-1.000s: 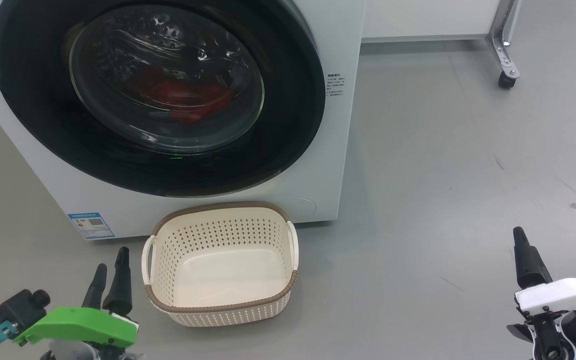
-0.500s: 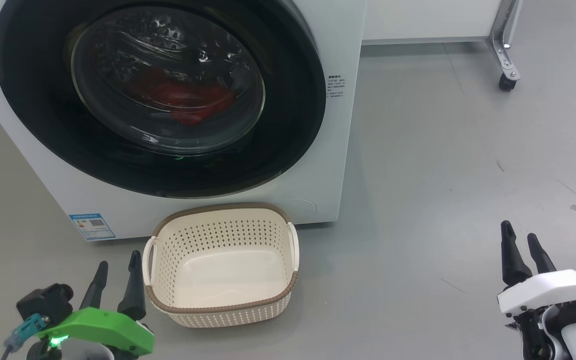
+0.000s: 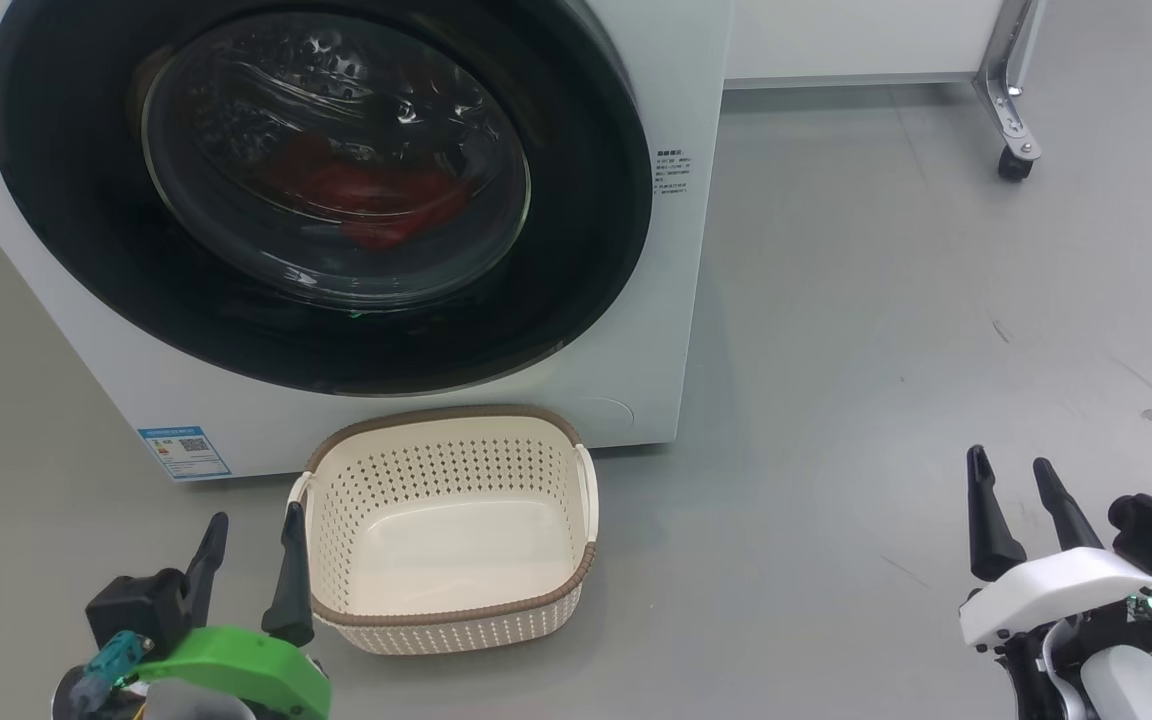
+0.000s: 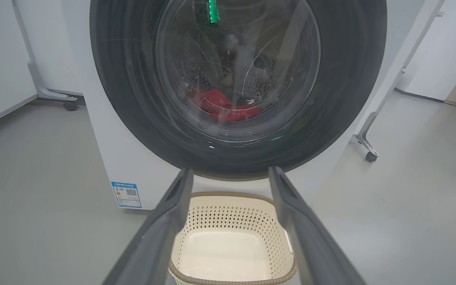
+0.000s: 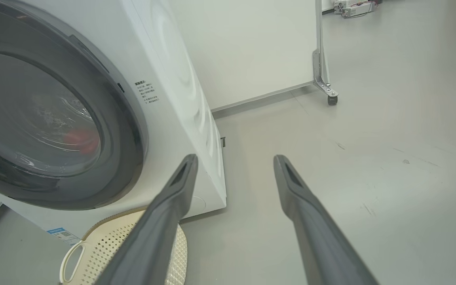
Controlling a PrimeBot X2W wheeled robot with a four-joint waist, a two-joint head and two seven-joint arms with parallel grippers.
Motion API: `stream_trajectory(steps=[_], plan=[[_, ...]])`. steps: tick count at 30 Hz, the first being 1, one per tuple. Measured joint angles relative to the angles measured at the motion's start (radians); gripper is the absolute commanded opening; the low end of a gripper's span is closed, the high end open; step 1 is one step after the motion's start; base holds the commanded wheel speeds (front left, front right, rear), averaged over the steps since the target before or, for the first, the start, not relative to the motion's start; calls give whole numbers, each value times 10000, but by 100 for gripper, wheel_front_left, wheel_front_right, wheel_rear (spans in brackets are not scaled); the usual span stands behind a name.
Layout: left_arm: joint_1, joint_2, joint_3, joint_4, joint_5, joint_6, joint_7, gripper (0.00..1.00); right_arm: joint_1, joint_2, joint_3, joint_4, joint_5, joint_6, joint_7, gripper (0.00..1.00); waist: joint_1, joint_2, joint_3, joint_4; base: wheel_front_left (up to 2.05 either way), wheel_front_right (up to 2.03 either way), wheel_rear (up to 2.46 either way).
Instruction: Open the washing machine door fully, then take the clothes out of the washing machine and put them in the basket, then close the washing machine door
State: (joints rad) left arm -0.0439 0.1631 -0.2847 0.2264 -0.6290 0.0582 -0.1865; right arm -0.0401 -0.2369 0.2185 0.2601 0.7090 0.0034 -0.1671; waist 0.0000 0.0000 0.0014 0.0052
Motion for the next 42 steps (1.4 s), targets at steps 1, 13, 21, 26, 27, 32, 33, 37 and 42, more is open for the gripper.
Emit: stream_trajectory(steps=[1, 13, 21, 26, 27, 32, 33, 37, 42], plan=[[0, 0, -23, -2, 105, 44, -13, 100, -3, -4, 56, 0, -115, -65, -48, 100, 0, 0, 1, -1, 0, 0, 0], [-1, -19, -267, 8, 1593, 360, -445, 100, -38, -82, 616, 8, -1469, -428, -458, 100, 0, 0, 1, -5, 0, 0, 0], [-3, -54, -435, 90, 2349, 510, -646, 100, -52, -119, 884, 12, -2128, -579, -675, 100, 0, 0, 15, -1, 0, 0, 0], [-3, -113, -405, 190, 2351, 510, -654, 100, -93, -117, 880, 31, -2128, -591, -675, 100, 0, 0, 42, 6, 0, 0, 0], [-2, -128, -403, 207, 2353, 512, -654, 100, -98, -117, 878, 42, -2128, -593, -675, 100, 0, 0, 46, 7, 0, 0, 0], [-3, -180, -357, 247, 2366, 512, -654, 100, -115, -104, 871, 59, -2130, -602, -675, 100, 0, 0, 48, 9, 0, 0, 0], [-3, -192, -343, 253, 2366, 512, -654, 100, -115, -96, 869, 63, -2130, -602, -677, 100, 0, 0, 47, 9, 0, 0, 0], [-3, -213, -307, 280, 2437, 514, -654, 100, -116, -73, 865, 69, -2132, -606, -685, 100, 0, 0, 51, 2, 0, 0, 0], [-3, -234, -282, 345, 2445, 516, -654, 100, -116, -73, 842, 102, -2144, -677, -686, 100, 0, 0, 62, -3, 0, 0, 0]])
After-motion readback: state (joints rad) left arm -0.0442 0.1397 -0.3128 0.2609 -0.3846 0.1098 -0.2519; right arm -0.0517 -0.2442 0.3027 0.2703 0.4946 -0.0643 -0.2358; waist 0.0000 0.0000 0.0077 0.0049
